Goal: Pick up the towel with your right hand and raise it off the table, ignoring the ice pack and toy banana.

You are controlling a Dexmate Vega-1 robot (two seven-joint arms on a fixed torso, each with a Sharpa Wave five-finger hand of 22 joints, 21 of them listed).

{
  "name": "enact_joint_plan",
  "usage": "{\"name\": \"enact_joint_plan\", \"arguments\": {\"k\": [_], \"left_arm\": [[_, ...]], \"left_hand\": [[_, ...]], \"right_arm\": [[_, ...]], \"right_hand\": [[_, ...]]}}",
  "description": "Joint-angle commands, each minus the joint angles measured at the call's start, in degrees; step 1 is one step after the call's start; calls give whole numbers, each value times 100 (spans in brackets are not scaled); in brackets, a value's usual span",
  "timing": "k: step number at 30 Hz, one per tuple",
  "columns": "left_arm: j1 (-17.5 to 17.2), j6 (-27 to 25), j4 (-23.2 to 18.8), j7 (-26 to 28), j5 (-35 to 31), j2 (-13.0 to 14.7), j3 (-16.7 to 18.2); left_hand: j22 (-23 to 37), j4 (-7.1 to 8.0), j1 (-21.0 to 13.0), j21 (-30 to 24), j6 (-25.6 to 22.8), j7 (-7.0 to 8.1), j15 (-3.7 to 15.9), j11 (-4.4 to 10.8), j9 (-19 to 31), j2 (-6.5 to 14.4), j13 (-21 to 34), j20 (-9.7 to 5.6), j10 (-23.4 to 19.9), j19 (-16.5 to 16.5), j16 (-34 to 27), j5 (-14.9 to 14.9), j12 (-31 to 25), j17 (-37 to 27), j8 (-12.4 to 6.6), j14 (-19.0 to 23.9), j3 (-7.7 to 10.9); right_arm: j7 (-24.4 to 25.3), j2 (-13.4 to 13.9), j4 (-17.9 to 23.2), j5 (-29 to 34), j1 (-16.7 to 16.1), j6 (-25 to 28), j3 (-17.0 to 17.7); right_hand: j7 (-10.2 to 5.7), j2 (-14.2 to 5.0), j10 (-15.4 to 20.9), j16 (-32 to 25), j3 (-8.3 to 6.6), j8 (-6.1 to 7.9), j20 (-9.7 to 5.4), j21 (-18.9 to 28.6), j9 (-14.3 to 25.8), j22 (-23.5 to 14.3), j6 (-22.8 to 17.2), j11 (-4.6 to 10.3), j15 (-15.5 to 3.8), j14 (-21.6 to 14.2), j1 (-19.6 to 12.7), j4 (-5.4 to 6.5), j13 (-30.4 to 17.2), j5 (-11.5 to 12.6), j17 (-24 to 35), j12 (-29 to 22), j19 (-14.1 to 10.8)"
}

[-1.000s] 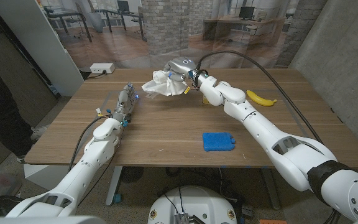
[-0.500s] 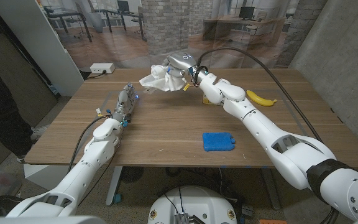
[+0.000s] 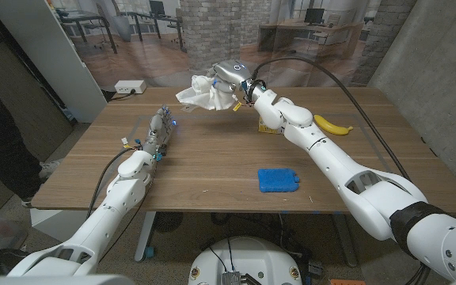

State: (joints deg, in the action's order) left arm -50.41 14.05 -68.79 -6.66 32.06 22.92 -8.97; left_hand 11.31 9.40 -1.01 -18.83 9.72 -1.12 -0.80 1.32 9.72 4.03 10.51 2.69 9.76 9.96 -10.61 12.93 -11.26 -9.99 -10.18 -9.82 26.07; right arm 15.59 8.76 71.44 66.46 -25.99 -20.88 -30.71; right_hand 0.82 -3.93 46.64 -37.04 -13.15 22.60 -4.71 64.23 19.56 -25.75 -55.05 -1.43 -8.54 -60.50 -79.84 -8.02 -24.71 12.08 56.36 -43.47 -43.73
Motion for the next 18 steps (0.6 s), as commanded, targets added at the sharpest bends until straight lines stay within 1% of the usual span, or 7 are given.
{"name": "enact_joint_plan", "arguments": {"k": [1,6,18], "left_arm": [[-25,-37,-64,-43,15,56,13],[-30,-70,-90,-85,23,98,12],[-30,-130,-106,-283,80,190,16]], "left_hand": [[28,-1,-29,28,519,27,-8,-21,24,341,33,54,540,169,-4,22,-22,-13,-26,-867,-36],[28,-1,-30,30,520,26,-9,-18,24,342,33,53,539,168,-4,22,-22,-13,-26,-866,-39],[29,-1,-30,36,517,28,-5,-18,24,342,33,51,536,166,-5,22,-24,-13,-26,-865,-45]], "right_arm": [[143,-20,147,21,-62,137,93],[147,-5,277,45,-132,229,139],[121,6,663,157,-349,507,243]], "right_hand": [[-27,-402,17,23,-15,-42,-719,47,20,11,12,58,-424,-141,-357,21,-247,-15,32,-15,29],[-30,-400,14,43,-18,-51,-713,77,20,34,3,84,-424,-145,-355,21,-247,-17,52,-10,45],[-36,-395,32,92,-28,-73,-710,154,27,97,-14,75,-425,-163,-354,18,-247,-22,106,-6,85]]}}
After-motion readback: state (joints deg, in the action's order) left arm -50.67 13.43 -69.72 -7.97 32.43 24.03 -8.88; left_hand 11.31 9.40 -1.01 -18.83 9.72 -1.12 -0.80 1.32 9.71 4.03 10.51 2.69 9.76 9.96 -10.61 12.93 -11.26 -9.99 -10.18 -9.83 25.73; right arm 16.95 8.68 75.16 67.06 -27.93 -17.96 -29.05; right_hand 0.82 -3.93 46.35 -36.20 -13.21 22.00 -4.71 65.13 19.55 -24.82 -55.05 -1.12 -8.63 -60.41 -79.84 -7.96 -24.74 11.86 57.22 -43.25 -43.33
